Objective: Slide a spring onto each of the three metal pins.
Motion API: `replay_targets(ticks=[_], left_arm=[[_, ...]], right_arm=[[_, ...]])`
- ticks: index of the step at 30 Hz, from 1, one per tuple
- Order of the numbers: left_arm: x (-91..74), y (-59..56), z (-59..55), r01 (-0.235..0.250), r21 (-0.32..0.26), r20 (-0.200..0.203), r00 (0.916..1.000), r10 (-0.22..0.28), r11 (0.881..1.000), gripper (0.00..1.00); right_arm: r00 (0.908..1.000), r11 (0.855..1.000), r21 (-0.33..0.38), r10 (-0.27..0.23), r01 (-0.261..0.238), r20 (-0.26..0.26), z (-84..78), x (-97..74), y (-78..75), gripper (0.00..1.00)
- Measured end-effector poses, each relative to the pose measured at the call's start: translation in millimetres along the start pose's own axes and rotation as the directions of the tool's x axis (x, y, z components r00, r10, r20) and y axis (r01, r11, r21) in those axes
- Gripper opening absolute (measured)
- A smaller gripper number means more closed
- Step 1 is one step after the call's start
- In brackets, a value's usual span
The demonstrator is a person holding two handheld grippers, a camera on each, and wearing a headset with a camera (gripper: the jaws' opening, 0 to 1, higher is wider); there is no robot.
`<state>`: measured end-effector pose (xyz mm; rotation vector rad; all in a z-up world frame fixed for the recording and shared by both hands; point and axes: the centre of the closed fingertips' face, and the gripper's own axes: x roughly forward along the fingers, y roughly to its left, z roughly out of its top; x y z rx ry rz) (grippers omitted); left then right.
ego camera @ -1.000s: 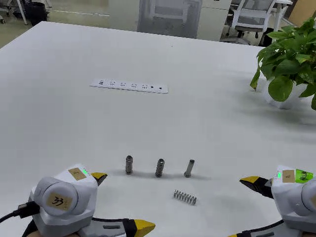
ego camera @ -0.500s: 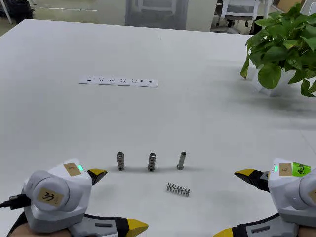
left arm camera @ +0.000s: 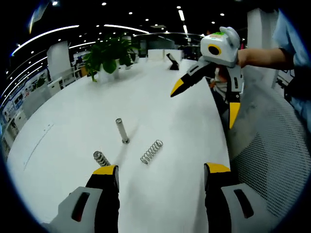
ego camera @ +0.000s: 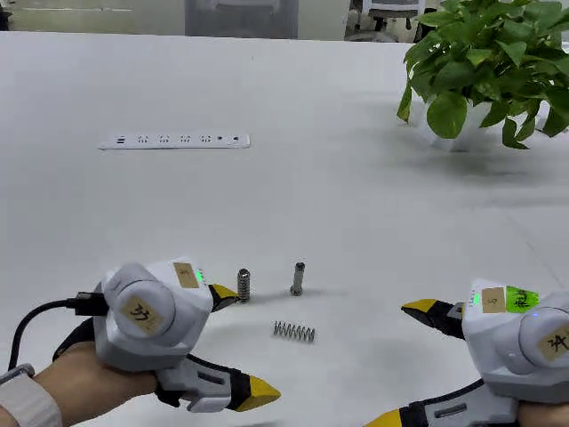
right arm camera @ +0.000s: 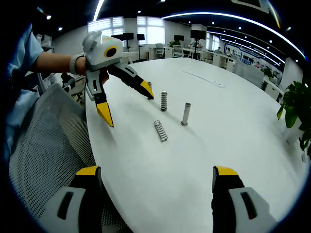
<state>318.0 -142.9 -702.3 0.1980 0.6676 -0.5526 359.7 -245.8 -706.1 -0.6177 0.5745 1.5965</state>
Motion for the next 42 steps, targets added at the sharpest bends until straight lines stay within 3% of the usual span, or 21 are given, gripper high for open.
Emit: replay_targets(ticks=[4,6,11,19,25,28,35,37,39,42], left_arm=[[8.4,3.3,3.5,0.016,0.033,-0.02,0.9997,-0.016,0.999,0.6],[12.9,9.2,0.6,0.008,0.049,-0.066,0.9978,-0.005,0.999,0.51],[24.7,20.4,-0.1,-0.002,0.036,-0.103,0.9946,0.006,0.999,0.36],[41.3,20.4,0.0,0.04,0.087,-0.155,0.9875,-0.026,0.995,0.26],[50.8,23.2,-9.5,0.063,0.146,-0.24,0.9703,-0.027,0.987,0.21],[53.0,23.7,-14.2,0.078,0.127,-0.27,0.9621,-0.041,0.989,0.19],[54.3,23.4,-16.3,0.1,0.099,-0.3,0.9517,-0.066,0.99,0.15],[54.7,21.9,-17.9,0.119,0.13,-0.319,0.9449,-0.072,0.984,0.14],[55.2,22.0,-18.4,0.124,0.115,-0.339,0.9375,-0.079,0.986,0.13],[56.1,21.3,-18.7,0.145,0.143,-0.37,0.9253,-0.083,0.979,0.11]], right_arm=[[1.0,1.0,0.012,-0.001,0.001,0.002,-3.3,-2.0,1.3,0.96],[1.0,1.0,0.017,-0.001,0.001,0.001,-5.7,-2.5,2.7,0.96],[1.0,0.999,0.032,-0.005,0.005,-0.006,-12.2,-4.2,4.8,0.95],[0.9998,0.998,0.053,-0.016,0.016,-0.008,-16.5,-8.1,6.1,0.95],[0.9998,0.998,0.063,-0.02,0.02,-0.006,-17.6,-10.2,6.7,0.94],[0.9998,0.998,0.066,-0.019,0.02,-0.007,-18.9,-10.0,7.2,0.94],[0.9998,0.997,0.074,-0.018,0.018,-0.003,-18.4,-8.6,9.3,0.93],[0.9999,0.997,0.075,-0.015,0.015,-0.001,-17.9,-7.4,10.2,0.93],[0.9999,0.997,0.073,-0.012,0.012,-0.001,-17.0,-6.3,11.2,0.93],[1.0,0.998,0.07,-0.006,0.006,0.001,-15.2,-4.5,11.9,0.93]])
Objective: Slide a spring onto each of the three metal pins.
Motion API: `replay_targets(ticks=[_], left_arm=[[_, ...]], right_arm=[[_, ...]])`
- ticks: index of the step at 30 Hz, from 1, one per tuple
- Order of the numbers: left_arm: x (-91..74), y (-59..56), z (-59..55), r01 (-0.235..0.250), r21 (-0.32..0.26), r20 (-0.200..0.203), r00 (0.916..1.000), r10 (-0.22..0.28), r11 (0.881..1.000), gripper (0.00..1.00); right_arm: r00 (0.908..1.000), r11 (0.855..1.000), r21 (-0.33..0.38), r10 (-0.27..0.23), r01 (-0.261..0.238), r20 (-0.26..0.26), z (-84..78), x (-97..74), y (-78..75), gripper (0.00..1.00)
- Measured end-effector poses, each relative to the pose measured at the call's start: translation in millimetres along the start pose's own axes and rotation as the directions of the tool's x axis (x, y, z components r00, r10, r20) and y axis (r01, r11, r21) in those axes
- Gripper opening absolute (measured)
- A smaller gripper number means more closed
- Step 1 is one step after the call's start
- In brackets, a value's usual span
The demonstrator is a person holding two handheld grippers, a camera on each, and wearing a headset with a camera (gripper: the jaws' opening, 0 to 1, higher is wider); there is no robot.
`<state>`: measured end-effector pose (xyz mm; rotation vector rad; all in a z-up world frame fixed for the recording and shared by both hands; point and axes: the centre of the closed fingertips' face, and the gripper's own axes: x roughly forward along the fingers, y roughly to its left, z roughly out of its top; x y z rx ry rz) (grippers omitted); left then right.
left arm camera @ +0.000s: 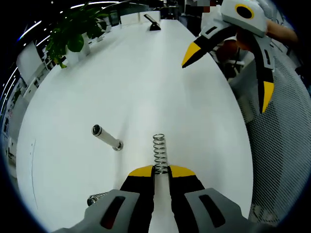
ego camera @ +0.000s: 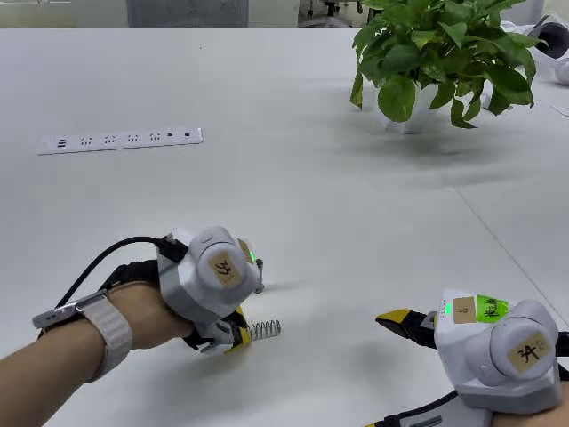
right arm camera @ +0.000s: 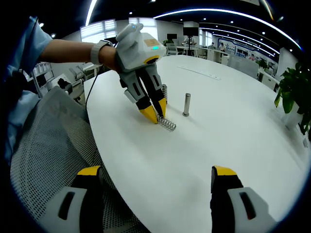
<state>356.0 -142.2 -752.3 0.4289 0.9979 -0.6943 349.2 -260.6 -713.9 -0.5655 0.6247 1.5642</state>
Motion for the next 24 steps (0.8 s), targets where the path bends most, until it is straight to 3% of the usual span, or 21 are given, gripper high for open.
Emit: replay_targets(ticks=[5,9,12,20,24], left_arm=[[0.7,1.3,-1.4,0.006,-0.005,-0.023,0.9997,-0.006,1.0,0.11],[0.7,3.3,-2.7,0.005,-0.034,-0.014,0.9999,-0.005,0.999,0.1],[0.2,3.2,-3.4,-0.002,-0.059,0.014,0.9999,0.003,0.998,0.1],[-4.5,-10.3,-8.7,-0.006,-0.149,0.109,0.9938,0.022,0.989,0.1],[-9.8,-26.0,-14.3,0.005,-0.215,0.158,0.987,0.029,0.977,0.1]], right_arm=[[1.0,1.0,0.0,0.0,0.0,0.006,3.7,1.3,0.0,0.93],[1.0,1.0,-0.004,0.001,-0.001,0.004,4.3,1.8,0.6,0.92],[1.0,1.0,-0.003,0.003,-0.003,0.006,5.2,1.7,1.3,0.92],[0.9999,1.0,-0.007,0.009,-0.009,0.008,8.0,2.4,4.3,0.91],[0.9998,1.0,-0.014,0.014,-0.014,0.011,11.2,3.9,7.4,0.91]])
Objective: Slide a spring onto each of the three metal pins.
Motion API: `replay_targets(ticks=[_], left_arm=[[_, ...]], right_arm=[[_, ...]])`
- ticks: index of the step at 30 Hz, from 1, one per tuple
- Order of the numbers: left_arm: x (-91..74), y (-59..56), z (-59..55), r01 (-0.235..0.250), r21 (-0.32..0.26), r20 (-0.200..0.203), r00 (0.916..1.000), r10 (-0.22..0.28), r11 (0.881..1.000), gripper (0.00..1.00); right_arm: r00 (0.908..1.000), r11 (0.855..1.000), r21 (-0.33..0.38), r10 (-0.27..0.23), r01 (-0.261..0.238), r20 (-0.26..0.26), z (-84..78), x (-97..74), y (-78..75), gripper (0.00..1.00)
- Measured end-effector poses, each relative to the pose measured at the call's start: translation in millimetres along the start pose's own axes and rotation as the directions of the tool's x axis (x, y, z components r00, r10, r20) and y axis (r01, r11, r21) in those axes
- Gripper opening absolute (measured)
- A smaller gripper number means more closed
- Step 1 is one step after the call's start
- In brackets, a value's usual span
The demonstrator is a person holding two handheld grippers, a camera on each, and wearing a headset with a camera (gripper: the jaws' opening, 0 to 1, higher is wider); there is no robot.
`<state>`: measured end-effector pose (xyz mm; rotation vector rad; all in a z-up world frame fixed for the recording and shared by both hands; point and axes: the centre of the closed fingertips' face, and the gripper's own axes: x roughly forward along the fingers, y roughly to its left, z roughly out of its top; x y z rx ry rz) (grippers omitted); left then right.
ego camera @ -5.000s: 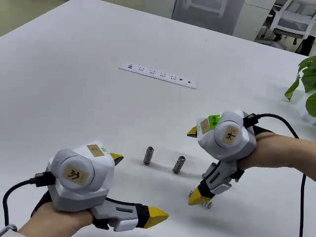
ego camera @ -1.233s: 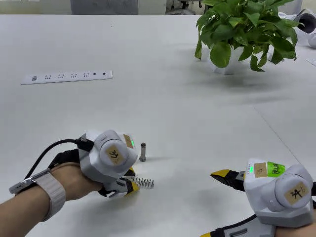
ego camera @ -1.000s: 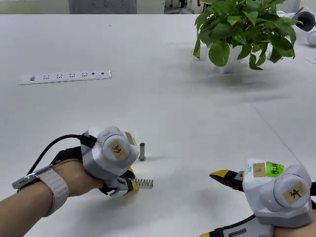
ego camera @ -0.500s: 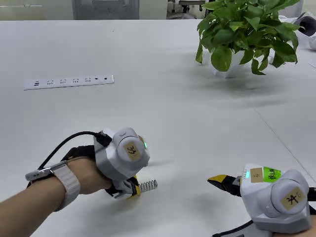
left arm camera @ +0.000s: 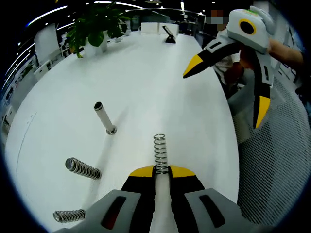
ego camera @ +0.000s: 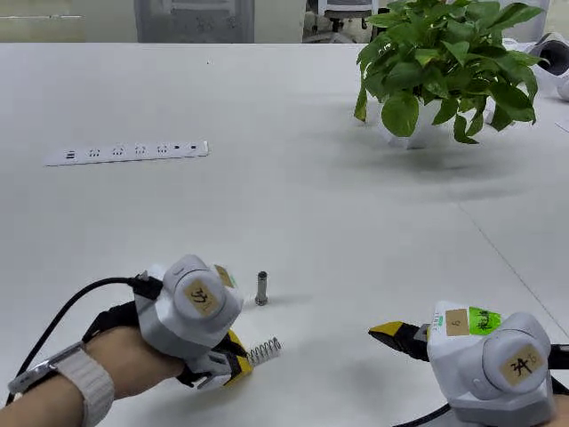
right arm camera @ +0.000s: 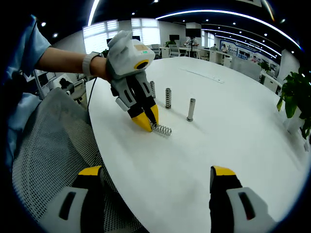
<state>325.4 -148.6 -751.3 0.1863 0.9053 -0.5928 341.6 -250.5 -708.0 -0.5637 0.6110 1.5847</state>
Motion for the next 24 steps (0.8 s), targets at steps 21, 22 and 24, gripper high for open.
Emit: replay_targets(ticks=[21,22,24], left_arm=[[-52.2,-43.7,-13.4,-0.019,0.003,0.217,0.9761,0.018,1.0,0.1],[-53.6,-45.2,-13.7,-0.02,0.011,0.218,0.9759,0.017,1.0,0.1],[-56.3,-48.0,-14.7,-0.017,0.032,0.22,0.9754,0.009,0.999,0.1]], right_arm=[[0.9952,0.992,-0.076,0.098,-0.098,-0.005,23.9,20.8,20.9,0.82],[0.9947,0.991,-0.082,0.103,-0.103,-0.006,26.3,21.7,21.8,0.81],[0.9927,0.988,-0.098,0.12,-0.121,-0.012,32.4,24.2,24.4,0.78]])
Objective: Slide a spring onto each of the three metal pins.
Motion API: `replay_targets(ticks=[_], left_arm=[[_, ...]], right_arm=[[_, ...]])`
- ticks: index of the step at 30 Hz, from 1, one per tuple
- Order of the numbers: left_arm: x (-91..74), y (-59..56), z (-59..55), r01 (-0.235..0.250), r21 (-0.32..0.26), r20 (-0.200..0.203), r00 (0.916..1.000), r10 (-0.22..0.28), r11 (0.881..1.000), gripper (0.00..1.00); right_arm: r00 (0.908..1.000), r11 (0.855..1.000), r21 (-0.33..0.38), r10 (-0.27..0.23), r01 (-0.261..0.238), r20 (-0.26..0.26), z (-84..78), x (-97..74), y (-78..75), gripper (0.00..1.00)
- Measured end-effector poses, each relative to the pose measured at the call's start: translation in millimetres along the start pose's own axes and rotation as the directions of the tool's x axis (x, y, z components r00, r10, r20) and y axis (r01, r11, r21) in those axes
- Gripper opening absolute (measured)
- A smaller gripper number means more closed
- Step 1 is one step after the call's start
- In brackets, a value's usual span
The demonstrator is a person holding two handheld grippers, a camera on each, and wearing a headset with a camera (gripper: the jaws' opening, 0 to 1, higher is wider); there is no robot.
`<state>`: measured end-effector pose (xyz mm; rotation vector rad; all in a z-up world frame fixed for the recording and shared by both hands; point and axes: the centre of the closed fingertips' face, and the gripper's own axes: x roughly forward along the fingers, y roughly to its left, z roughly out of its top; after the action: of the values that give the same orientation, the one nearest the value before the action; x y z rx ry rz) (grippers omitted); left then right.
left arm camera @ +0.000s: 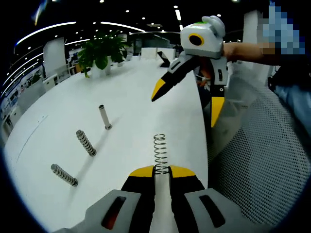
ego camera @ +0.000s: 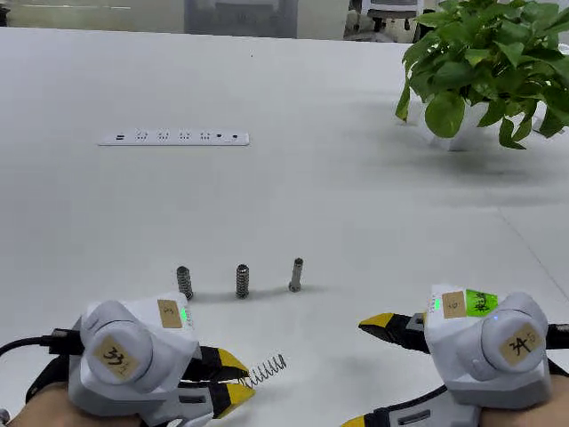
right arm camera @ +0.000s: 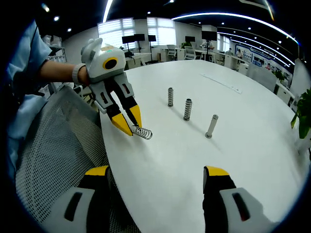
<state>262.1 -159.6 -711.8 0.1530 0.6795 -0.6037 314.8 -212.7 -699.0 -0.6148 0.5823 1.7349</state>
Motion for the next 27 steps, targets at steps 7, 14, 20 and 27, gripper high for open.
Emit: replay_targets(ticks=[7,14,20,27], left_arm=[[-6.7,-2.5,-0.8,0.017,0.041,0.017,0.9997,-0.018,0.999,0.1],[-10.2,-5.2,1.3,0.04,0.089,0.03,0.9986,-0.043,0.995,0.1],[-13.1,-8.3,0.5,0.062,0.123,0.034,0.9972,-0.067,0.99,0.1],[-17.9,-11.2,2.3,0.073,0.17,0.044,0.9958,-0.081,0.983,0.1]], right_arm=[[0.9965,0.996,-0.022,0.082,-0.082,-0.015,20.6,11.5,11.7,0.65],[0.987,0.986,-0.047,0.16,-0.16,-0.005,38.1,20.8,27.7,0.48],[0.9749,0.973,-0.06,0.222,-0.223,-0.016,41.8,24.4,38.3,0.31],[0.964,0.961,-0.075,0.266,-0.266,-0.014,44.0,28.1,47.6,0.25]])
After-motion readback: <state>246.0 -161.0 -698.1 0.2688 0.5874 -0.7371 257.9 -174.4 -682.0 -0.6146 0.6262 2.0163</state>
